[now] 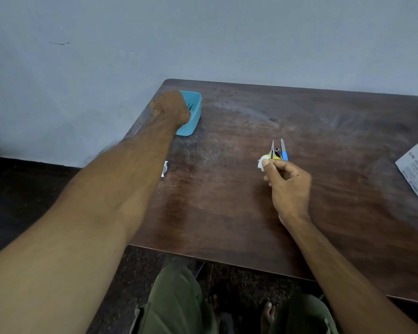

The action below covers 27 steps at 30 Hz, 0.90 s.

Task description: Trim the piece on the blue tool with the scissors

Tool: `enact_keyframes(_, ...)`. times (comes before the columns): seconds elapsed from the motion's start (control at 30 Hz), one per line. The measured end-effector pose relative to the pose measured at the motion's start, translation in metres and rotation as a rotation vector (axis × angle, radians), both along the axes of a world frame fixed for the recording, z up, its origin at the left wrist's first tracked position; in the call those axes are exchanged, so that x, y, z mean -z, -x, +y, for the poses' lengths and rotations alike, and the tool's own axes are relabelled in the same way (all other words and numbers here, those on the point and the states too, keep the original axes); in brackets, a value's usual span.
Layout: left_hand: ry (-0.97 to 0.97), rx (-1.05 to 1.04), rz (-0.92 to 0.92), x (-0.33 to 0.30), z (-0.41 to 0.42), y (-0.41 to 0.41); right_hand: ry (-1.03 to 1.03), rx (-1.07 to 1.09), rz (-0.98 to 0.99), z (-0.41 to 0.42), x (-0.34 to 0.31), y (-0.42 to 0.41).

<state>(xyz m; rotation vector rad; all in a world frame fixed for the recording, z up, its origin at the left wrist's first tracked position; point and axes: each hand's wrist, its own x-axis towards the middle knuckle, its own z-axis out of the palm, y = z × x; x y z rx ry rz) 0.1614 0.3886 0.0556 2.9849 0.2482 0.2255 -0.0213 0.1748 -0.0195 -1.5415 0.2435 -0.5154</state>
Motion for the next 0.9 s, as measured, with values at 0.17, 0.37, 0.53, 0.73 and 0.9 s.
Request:
enact_keyframes(0.17,0.027,0.002,0.007,0.001,0.001,-0.001,0.016,0.002,-0.007,0.001,0.0,-0.001)
enact_keyframes(0.37,0.01,-0.007,0.003,0.003,-0.001,0.001,0.043,-0.005,-0.02,0.003,0.001,-0.004)
enact_keyframes(0.53,0.029,-0.004,0.011,0.004,-0.003,0.0,0.133,-0.013,-0.01,0.01,0.007,-0.013)
enact_keyframes(0.73,0.045,-0.001,0.021,0.005,-0.002,0.002,0.171,-0.017,0.004,0.01,0.015,-0.018)
enact_keyframes(0.9,0.063,0.003,0.026,0.005,-0.001,0.001,0.203,-0.023,-0.001,0.01,0.017,-0.019)
